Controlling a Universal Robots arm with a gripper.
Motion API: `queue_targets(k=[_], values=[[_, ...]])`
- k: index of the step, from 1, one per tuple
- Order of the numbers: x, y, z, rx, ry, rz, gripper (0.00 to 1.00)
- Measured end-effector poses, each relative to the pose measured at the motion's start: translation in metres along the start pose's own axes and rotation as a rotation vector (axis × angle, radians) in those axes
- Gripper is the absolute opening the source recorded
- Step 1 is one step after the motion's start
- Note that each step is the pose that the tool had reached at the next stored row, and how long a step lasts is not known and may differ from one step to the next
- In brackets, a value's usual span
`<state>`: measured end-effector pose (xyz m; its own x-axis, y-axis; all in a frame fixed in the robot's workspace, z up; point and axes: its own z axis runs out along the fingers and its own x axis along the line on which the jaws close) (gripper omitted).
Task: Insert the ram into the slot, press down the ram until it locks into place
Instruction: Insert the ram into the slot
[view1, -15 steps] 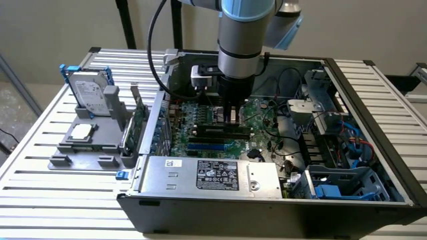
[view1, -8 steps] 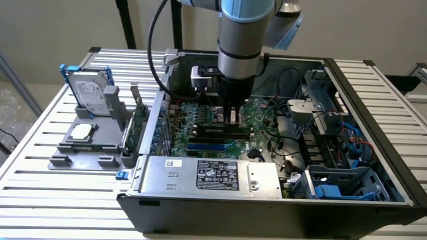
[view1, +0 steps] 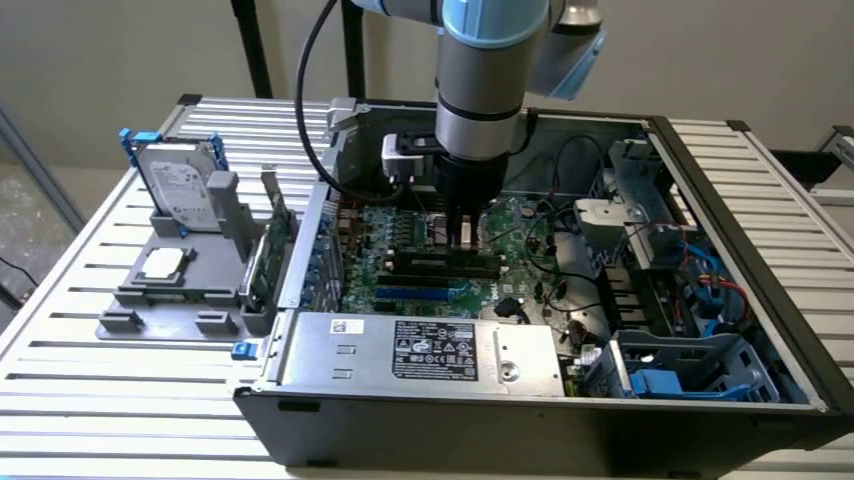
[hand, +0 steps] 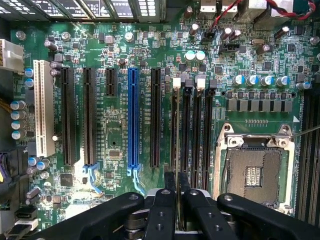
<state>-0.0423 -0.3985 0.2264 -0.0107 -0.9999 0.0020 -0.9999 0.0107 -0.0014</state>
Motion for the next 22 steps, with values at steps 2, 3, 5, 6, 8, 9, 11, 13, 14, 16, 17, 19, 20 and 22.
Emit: queue_targets(k=[2, 3, 5, 6, 8, 9, 11, 13, 14, 16, 17, 19, 20, 22], values=[[0.0, 0.0, 0.0001, 0.0, -0.0001, 0.0, 0.15], [0.0, 0.0, 0.0001, 0.0001, -0.0002, 0.0, 0.21], [0.0, 0.0, -0.0004, 0.0001, -0.0002, 0.0, 0.21], [0.0, 0.0, -0.0013, 0.0001, -0.0003, 0.0, 0.21], [0.0, 0.0, -0.0042, 0.0001, -0.0002, 0.0, 0.21], [0.0, 0.0, -0.0063, 0.0, -0.0002, 0.0, 0.21], [0.0, 0.0, -0.0124, 0.0001, -0.0003, 0.0, 0.21], [0.0, 0.0, -0.0189, 0.0001, -0.0004, 0.0, 0.21], [0.0, 0.0, -0.0216, 0.0001, -0.0003, 0.0, 0.21], [0.0, 0.0, -0.0243, 0.0001, -0.0002, 0.0, 0.13], [0.0, -0.0001, -0.0243, 0.0002, -0.0004, 0.0, 0.13], [0.0, -0.0001, -0.0243, 0.0003, -0.0009, 0.0, 0.11], [0.0, -0.0001, -0.0244, 0.0002, -0.0007, 0.0, 0.11], [0.0, 0.0, -0.0244, 0.0001, -0.0006, 0.0, 0.11]])
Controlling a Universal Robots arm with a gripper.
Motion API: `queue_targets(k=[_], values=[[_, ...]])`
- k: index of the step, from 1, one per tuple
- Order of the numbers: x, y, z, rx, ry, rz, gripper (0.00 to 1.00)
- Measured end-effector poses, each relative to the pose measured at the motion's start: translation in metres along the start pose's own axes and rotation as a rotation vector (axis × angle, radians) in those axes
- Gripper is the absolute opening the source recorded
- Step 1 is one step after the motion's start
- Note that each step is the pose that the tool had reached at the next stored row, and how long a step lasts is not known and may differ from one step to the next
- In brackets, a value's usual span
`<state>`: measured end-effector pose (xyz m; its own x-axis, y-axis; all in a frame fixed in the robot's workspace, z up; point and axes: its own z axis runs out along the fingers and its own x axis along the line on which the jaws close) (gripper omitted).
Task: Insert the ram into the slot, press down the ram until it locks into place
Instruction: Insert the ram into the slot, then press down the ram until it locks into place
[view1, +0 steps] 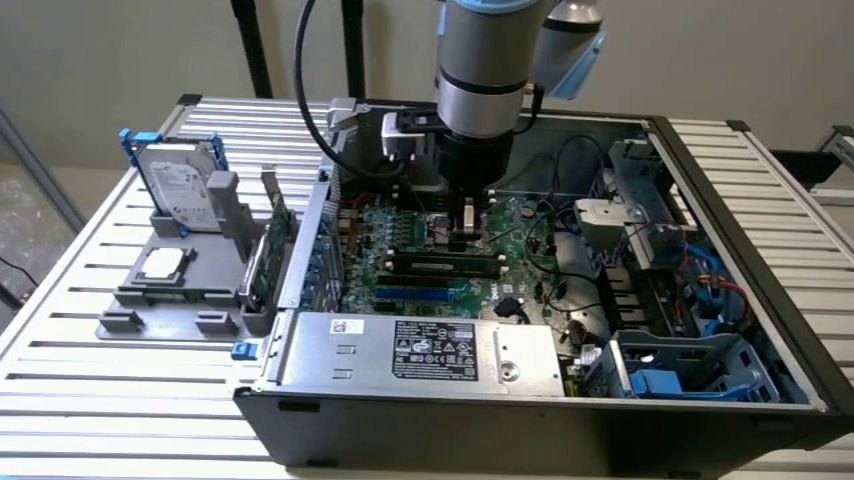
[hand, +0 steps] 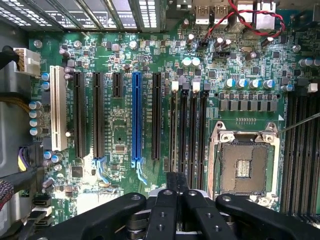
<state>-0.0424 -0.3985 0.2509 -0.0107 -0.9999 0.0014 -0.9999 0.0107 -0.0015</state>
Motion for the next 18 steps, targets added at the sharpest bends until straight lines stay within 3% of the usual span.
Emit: queue_targets(k=[18], values=[[-0.0002, 0.0002, 0.0002, 0.0, 0.0001, 0.0, 0.11]])
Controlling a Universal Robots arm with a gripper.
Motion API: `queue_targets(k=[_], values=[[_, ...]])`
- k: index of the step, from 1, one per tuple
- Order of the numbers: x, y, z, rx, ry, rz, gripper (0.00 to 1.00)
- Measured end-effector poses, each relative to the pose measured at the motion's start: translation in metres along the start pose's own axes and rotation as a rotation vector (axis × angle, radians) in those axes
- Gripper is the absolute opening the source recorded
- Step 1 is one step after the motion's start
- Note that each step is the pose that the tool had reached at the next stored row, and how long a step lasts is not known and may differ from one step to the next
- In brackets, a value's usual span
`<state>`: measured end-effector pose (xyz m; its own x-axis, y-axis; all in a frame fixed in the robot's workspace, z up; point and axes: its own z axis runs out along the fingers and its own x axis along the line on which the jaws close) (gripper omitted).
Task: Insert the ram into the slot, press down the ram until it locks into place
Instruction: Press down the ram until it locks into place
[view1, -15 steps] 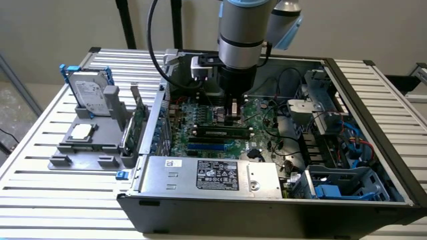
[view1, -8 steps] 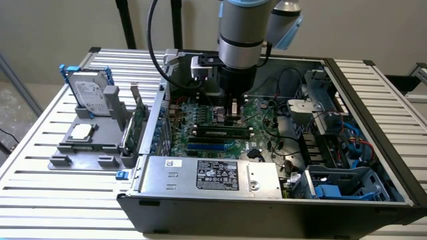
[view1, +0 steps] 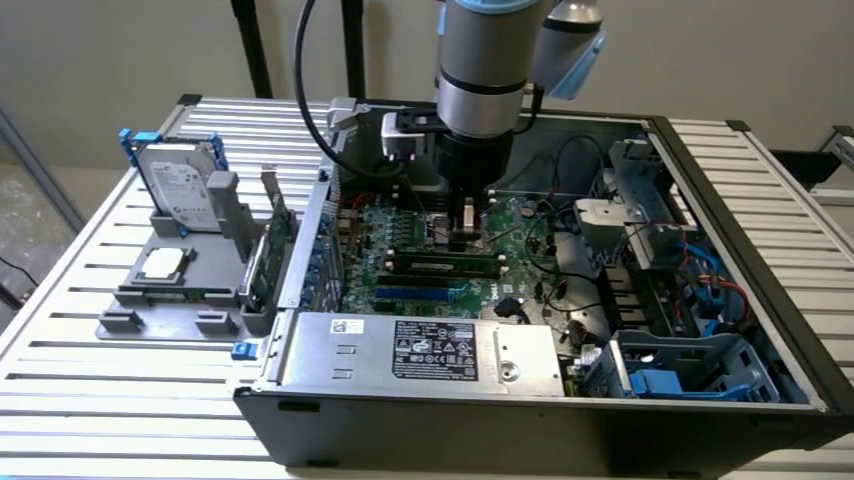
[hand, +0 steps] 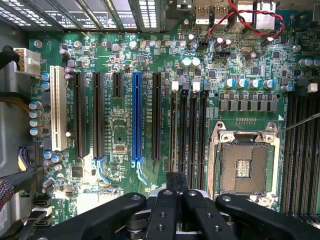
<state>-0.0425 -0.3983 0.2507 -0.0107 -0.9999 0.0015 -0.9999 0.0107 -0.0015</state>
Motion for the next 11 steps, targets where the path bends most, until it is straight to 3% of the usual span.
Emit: queue_targets(k=[11], values=[[-0.002, 0.0019, 0.0176, -0.0003, 0.0002, 0.0, 0.11]])
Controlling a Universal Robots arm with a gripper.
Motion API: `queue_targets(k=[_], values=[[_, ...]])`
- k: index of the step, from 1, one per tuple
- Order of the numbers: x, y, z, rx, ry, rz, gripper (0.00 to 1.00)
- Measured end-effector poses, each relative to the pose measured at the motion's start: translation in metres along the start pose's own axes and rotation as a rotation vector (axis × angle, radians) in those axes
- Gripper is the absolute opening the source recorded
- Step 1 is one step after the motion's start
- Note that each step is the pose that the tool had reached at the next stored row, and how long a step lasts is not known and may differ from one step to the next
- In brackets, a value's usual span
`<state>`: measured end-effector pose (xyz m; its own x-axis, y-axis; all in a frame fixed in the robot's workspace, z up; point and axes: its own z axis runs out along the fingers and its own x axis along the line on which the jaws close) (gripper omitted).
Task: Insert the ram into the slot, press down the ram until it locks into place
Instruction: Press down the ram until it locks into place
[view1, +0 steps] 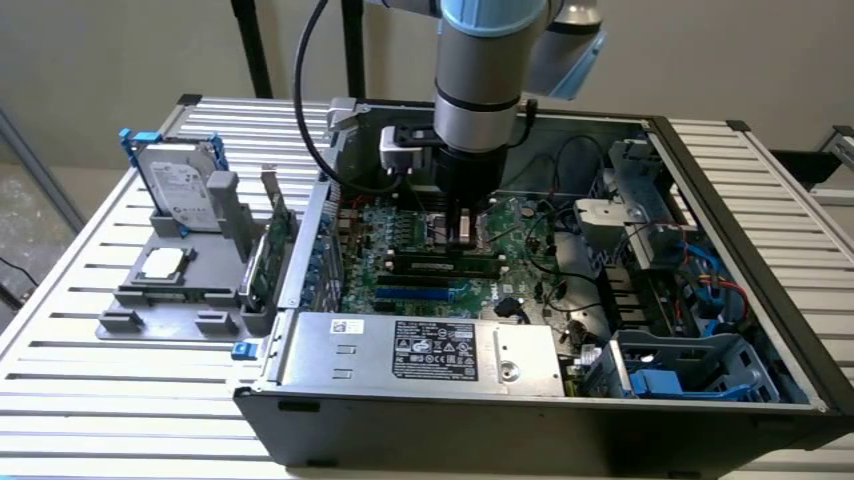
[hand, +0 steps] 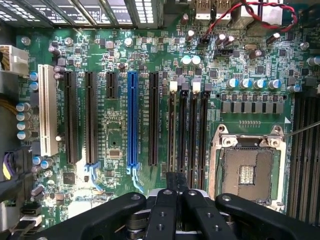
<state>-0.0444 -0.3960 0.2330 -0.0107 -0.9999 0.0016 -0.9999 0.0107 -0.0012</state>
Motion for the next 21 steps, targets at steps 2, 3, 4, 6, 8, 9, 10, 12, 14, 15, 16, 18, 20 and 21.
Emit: queue_targets(k=[2, 3, 4, 6, 8, 9, 10, 12, 14, 15, 16, 18, 20, 21], values=[[0.0, 0.0002, 0.0033, -0.0003, 0.001, 0.0, 0.11], [-0.001, 0.0002, 0.005, -0.0003, 0.0009, 0.0, 0.11], [-0.001, 0.0003, 0.0068, -0.0006, 0.0015, 0.0, 0.11], [-0.001, 0.0003, 0.0082, -0.0005, 0.0013, 0.0, 0.11], [-0.001, -0.0002, 0.0047, -0.0015, -0.0013, 0.0, 0.11], [-0.001, -0.0005, 0.0003, -0.0025, -0.0012, 0.0, 0.11], [-0.001, -0.001, -0.0044, -0.0041, -0.0003, 0.0, 0.11], [0.0, -0.0022, -0.0138, -0.0071, -0.0001, 0.0, 0.11], [0.0, -0.0034, -0.0215, -0.0098, 0.0001, 0.0, 0.11], [0.001, -0.004, -0.0256, -0.0113, 0.0001, 0.0, 0.11], [0.001, -0.0043, -0.0288, -0.0126, 0.0001, 0.0, 0.11], [0.001, -0.0043, -0.0291, -0.0128, 0.0001, 0.0, 0.11], [0.001, -0.0043, -0.0291, -0.0129, 0.0001, 0.0, 0.11], [0.001, -0.0043, -0.0291, -0.0131, 0.0001, 0.0, 0.11]])
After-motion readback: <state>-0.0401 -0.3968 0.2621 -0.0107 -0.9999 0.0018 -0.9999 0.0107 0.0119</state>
